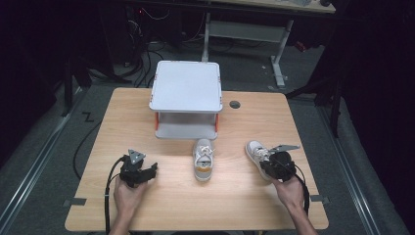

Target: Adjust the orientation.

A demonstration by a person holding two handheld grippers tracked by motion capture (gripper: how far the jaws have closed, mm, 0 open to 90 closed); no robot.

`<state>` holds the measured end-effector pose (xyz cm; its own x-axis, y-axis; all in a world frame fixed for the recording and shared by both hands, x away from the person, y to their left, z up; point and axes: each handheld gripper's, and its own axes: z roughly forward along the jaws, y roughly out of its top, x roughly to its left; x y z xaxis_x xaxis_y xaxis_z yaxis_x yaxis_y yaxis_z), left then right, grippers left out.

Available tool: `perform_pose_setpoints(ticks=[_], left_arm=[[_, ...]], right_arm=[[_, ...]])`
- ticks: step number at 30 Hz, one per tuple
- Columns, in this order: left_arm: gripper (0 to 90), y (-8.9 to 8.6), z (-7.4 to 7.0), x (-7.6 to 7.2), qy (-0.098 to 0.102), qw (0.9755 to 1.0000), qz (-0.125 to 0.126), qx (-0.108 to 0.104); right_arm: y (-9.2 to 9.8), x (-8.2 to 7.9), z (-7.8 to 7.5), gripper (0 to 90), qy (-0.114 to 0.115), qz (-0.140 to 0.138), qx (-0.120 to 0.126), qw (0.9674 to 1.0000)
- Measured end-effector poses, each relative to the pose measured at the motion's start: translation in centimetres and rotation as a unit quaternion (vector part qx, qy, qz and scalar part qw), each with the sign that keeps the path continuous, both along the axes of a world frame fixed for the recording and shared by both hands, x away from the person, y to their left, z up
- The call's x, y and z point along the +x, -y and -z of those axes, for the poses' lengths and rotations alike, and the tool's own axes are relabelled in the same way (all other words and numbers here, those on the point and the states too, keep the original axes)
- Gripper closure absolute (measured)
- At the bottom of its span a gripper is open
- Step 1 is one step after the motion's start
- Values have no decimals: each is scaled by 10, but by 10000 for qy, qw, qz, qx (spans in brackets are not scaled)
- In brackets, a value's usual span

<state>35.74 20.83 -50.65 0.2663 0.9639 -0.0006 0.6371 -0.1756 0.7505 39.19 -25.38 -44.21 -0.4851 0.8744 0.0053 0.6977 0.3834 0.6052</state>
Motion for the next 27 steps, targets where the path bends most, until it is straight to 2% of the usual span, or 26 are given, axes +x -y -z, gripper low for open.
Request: perform_pose_setpoints(ticks=[4, 9, 16, 22, 27], left_arm=[[346, 0, 0, 0, -2, 10000, 0, -1], [347, 0, 0, 0, 2, 10000, -1, -3], [349, 0, 0, 0, 10, 10000, 36, -46], [351, 0, 0, 0, 5, 10000, 30, -29], [358, 1, 0, 0, 15, 10000, 47, -6]], right_arm=[[-3, -2, -5, 862, 145, -48, -9, 9999], [-10, -4, -12, 862, 211, -192, 21, 9996], [-33, -10, -18, 859, 288, -485, -100, 9984], [-56, -5, -20, 859, 295, -655, -175, 9973], [-75, 6, -20, 858, 102, -576, -150, 9982]])
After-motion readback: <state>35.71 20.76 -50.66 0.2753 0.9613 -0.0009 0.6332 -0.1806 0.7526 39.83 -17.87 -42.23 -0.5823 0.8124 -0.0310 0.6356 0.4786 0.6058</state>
